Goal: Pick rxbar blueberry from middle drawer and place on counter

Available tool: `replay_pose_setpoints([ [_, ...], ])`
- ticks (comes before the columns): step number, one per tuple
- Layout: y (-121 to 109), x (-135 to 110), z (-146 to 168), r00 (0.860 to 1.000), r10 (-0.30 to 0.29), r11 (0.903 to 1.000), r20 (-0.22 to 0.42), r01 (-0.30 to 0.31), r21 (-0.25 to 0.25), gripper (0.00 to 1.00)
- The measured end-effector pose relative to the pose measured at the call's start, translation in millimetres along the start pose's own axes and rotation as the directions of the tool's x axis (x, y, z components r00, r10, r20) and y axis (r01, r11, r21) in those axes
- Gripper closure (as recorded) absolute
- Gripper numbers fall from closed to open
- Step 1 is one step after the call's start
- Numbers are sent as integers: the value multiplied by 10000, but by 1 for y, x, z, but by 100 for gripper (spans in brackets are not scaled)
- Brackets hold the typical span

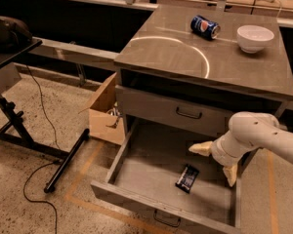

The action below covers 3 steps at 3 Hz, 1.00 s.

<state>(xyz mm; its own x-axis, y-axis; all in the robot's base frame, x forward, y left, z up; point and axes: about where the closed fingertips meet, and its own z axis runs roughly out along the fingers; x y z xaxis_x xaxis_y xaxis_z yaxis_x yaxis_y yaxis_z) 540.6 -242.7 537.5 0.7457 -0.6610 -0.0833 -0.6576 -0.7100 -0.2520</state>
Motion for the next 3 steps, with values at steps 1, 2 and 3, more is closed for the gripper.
replay_pose_setpoints([
  [1,-10,0,25,9979,-652,9963,22,650,569,0],
  [2,-25,9,93,9986,-528,9975,74,524,477,0],
  [3,-26,9,97,9983,-568,9973,135,561,466,0],
])
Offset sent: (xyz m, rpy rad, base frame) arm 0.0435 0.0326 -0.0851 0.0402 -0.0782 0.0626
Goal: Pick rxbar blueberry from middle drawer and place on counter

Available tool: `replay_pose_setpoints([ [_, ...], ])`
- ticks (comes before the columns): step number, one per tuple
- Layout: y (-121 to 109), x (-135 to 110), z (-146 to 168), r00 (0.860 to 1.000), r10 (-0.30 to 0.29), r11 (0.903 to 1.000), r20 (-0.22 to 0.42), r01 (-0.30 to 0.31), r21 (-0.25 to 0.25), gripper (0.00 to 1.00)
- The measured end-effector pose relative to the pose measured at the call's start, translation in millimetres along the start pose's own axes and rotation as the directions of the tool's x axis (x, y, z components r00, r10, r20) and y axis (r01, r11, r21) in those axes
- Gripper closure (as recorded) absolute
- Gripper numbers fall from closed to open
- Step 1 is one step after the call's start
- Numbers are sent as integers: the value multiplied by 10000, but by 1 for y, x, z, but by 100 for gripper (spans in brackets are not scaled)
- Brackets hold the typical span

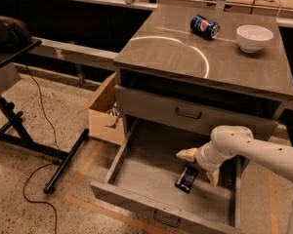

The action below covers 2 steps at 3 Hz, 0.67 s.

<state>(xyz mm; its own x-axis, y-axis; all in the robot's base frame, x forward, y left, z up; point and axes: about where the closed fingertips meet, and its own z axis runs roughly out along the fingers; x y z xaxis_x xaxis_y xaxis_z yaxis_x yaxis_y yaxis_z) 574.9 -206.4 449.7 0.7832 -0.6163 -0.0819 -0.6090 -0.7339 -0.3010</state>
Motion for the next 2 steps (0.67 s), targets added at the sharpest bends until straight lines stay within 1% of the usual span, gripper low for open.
replay_pose_setpoints([
  [1,-3,0,14,9997,-180,9998,143,181,-56,0],
  [2,-3,3,32,9999,-120,9992,-48,118,-369,0],
])
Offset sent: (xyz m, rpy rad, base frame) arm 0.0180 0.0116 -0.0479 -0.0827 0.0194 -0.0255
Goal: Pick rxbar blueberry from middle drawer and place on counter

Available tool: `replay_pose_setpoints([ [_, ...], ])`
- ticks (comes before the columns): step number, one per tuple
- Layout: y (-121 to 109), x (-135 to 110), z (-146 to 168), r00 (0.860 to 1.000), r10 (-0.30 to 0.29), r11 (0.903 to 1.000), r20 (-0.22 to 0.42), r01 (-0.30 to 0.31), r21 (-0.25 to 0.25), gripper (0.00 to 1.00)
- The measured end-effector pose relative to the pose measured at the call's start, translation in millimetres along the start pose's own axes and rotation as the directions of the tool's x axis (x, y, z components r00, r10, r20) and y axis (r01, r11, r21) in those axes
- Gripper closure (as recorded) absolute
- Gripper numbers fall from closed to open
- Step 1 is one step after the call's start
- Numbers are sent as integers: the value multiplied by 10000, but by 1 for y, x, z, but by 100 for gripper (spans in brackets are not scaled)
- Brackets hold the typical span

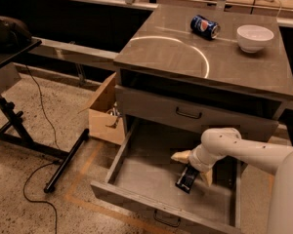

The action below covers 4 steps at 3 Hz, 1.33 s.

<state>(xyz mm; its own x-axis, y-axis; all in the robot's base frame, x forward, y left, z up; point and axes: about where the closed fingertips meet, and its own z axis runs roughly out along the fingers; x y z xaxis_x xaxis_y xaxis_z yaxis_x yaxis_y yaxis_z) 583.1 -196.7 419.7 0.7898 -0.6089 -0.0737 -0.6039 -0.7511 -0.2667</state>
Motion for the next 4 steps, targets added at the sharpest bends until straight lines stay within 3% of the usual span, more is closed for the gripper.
replay_pose_setpoints([
  [2,-2,1,30,9998,18,9987,-196,-28,-505,0],
  [4,2,-1,48,10000,66,9968,37,-63,-796,0],
])
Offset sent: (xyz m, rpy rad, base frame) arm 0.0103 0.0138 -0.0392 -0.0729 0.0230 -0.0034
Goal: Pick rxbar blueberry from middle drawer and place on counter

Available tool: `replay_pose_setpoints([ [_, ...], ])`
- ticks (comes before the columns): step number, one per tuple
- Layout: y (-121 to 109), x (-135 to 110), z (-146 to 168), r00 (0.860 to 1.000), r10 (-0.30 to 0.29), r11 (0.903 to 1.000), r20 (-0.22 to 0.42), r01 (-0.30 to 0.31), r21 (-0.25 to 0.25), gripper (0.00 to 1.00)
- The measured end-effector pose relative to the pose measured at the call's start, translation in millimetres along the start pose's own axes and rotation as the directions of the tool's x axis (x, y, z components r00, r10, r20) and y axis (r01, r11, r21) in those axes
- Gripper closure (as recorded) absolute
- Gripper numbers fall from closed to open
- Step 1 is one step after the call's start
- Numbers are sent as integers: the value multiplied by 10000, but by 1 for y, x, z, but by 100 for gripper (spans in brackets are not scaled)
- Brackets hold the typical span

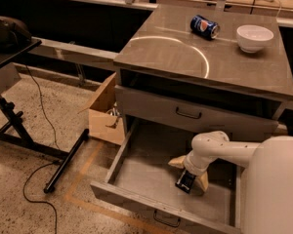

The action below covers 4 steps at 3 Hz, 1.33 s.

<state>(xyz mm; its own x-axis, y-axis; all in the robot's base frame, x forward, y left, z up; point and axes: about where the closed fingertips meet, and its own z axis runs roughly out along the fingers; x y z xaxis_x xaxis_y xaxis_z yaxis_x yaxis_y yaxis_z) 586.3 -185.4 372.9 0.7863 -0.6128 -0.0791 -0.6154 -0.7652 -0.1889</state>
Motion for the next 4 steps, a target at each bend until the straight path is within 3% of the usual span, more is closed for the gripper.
replay_pose_setpoints([
  [1,4,0,4,9999,44,10000,95,-44,-33,0],
  [3,4,0,7,10000,-14,9999,96,15,-125,41],
  [4,2,-2,6,9998,-139,9998,159,141,-108,73],
])
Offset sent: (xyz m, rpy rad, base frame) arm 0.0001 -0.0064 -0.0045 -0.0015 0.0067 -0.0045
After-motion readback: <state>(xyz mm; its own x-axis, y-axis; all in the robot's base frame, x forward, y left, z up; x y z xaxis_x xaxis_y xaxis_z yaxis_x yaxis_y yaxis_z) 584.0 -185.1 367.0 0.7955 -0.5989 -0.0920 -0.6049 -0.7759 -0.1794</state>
